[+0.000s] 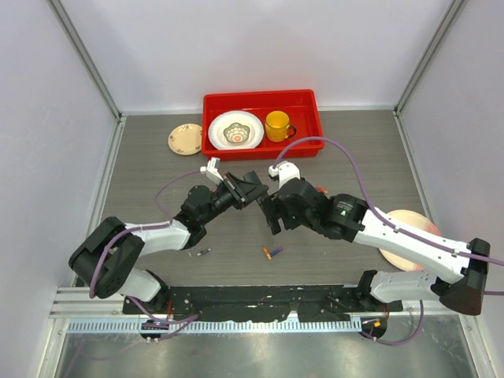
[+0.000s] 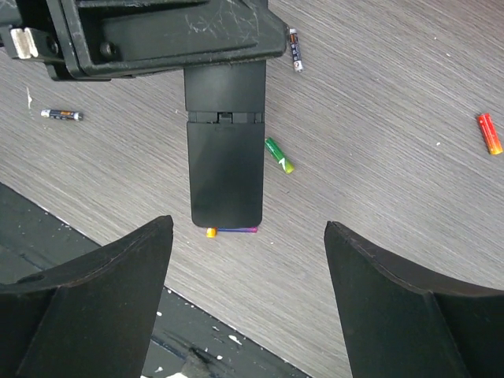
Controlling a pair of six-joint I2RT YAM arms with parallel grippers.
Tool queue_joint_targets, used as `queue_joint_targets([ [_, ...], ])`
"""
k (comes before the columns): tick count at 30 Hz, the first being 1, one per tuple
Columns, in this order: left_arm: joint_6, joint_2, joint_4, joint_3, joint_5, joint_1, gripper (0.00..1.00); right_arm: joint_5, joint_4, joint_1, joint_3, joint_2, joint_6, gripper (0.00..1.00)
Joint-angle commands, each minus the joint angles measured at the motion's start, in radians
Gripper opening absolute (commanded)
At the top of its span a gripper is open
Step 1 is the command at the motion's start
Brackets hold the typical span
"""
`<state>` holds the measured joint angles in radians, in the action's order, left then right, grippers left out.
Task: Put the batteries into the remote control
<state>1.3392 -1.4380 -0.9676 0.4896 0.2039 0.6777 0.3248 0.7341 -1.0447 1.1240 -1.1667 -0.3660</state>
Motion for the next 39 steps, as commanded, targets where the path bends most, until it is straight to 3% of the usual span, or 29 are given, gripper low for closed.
queue_joint_targets([
  [1,0.009,0.014,-0.036,0.030,0.026,-0.003,0.00,0.007,-0.042,-0.006,0.056,-0.043,0.039,0.82],
  [22,0.012,0.013,-0.075,0.012,0.028,-0.003,0.00,-0.053,-0.076,-0.006,0.028,-0.099,0.036,0.64],
  [39,-0.005,0.019,-0.085,-0.008,-0.001,-0.003,0.00,-0.035,-0.048,-0.006,0.017,-0.065,0.021,0.40],
])
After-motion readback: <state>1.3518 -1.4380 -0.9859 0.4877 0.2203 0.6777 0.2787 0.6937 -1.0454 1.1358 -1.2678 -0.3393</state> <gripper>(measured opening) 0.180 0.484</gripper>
